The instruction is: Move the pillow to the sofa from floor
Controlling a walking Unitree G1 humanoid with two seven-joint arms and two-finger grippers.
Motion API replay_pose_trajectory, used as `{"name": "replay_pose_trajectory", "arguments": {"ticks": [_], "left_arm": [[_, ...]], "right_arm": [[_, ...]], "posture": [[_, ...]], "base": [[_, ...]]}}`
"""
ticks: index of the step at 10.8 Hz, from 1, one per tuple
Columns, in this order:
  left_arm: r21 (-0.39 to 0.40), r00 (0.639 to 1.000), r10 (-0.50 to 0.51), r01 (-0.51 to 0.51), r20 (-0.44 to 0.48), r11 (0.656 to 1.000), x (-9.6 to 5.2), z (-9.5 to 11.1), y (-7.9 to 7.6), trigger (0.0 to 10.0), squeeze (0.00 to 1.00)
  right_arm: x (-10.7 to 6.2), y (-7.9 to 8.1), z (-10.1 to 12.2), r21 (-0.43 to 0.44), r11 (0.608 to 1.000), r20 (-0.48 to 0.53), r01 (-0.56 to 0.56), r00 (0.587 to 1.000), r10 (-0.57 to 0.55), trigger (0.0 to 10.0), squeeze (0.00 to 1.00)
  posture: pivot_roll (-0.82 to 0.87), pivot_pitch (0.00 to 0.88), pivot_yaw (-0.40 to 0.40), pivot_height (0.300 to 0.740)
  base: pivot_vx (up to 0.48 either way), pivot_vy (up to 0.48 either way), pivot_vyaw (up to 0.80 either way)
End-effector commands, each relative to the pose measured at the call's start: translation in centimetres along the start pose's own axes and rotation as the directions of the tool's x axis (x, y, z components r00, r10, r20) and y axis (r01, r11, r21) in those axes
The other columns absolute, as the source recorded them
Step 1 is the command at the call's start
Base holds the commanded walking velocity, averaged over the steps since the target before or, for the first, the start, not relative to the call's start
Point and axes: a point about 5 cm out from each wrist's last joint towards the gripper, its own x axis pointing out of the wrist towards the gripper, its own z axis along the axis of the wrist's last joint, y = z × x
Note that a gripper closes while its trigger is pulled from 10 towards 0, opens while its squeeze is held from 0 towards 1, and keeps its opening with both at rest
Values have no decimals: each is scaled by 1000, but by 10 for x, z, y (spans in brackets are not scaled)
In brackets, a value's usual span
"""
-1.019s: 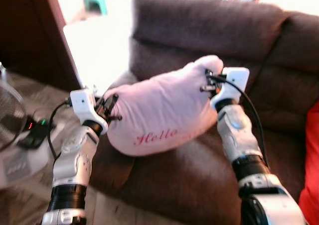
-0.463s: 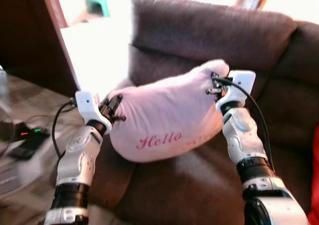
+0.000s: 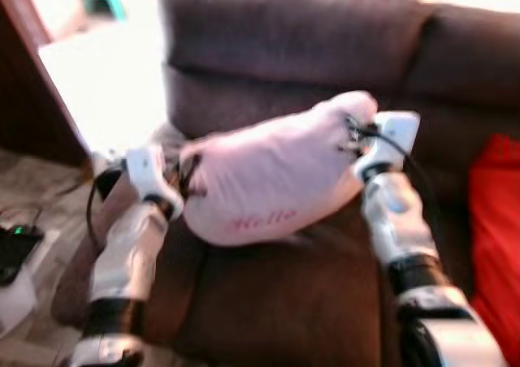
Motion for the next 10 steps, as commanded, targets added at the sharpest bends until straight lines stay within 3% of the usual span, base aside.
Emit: {"name": "replay_pose_trajectory", "arguments": {"ticks": [1, 2, 4, 7, 10], "left_arm": [[18, 992, -122, 121, 13, 992, 0, 11, -15, 10000, 0], [47, 967, -251, 253, -47, 966, -5, 8, -30, 10000, 0], [55, 910, -404, 409, -94, 911, -13, 8, -51, 10000, 0], [34, 876, -467, 474, -123, 880, -21, 2, -62, 10000, 0], [40, 883, -449, 458, -138, 888, -25, 1, -60, 10000, 0]], "right_arm": [[8, 6, 11, -31, 999, 17, -22, 1000, 23, 10000, 0], [14, 6, 12, -31, 999, 0, -20, 1000, 20, 10000, 0], [27, 6, 16, -21, 1000, -49, -11, 999, 10, 10000, 0], [39, 19, 24, -15, 998, -87, -61, 994, 60, 10000, 0], [43, 37, 26, -15, 990, -96, -143, 985, 141, 10000, 0]], "posture": [[77, 26, -63, 740], [88, 25, -69, 740], [102, 26, -80, 740], [115, 30, -94, 740], [128, 41, -108, 740]], "base": [[0, 0, 0], [0, 0, 0], [0, 0, 0], [0, 0, 0], [0, 0, 0]]}}
